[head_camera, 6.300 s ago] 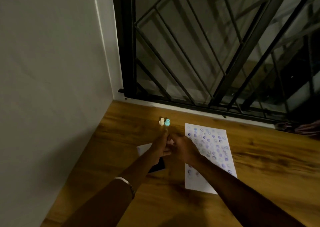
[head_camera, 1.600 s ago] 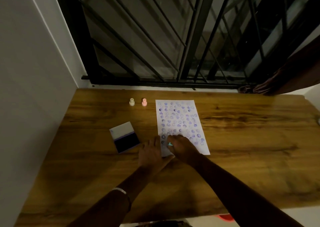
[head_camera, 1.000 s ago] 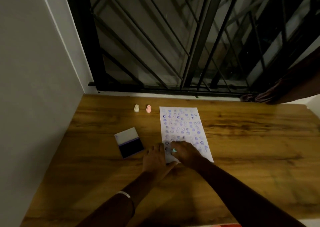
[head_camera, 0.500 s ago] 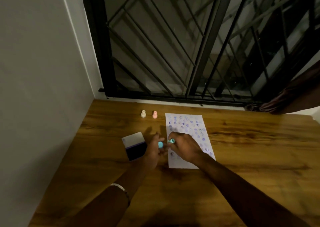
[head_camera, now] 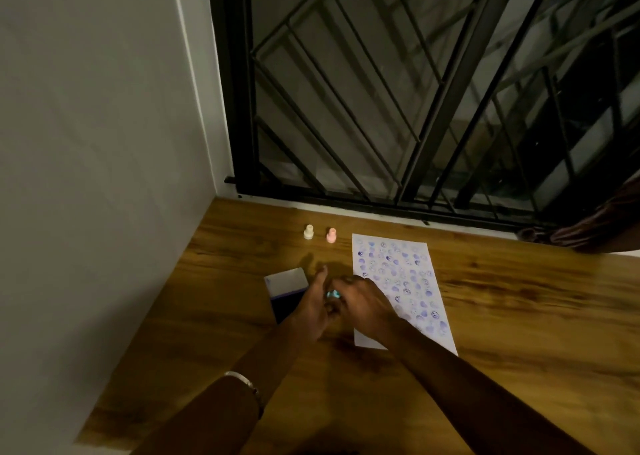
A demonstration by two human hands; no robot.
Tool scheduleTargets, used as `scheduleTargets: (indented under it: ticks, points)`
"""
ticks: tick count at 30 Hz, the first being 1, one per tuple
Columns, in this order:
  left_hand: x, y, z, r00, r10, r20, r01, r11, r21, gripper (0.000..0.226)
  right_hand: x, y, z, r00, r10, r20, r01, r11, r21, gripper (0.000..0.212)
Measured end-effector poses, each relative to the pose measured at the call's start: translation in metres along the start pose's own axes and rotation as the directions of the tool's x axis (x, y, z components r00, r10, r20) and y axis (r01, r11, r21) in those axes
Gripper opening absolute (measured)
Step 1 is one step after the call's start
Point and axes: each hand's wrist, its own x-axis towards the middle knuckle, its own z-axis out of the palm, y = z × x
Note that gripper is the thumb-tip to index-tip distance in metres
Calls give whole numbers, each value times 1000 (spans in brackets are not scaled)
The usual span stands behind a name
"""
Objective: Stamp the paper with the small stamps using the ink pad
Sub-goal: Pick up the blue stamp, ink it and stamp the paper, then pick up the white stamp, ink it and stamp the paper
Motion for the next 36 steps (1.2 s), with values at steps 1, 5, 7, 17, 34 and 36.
scheduleTargets:
  ticks: [1,5,7,17,34,36]
  points:
    - [1,1,-2,1000,5,4,-5,1000,6,56,3,0,0,1000,-5,8,5,1000,-20,16]
    - [6,10,-5,997,62,38,-67,989,134,49,13,0,0,1000,7,-21,-7,1000,1,24]
    - [8,17,-5,996,77,35,-82,981,174,51,18,-1,1,999,30,-26,-28,999,46,27]
    - [45,50,-15,944,307,-122,-198,821,536,46,54,23,4,992,122,19,-122,992,-22,44]
    - [124,116,-46,759,639,128,-269,128,954,30,167,75,15,993,101,54,-92,986,-138,40]
    - [131,117,-44,749,647,146,-265,90,960,39,178,79,18,991,105,84,-91,982,-164,40]
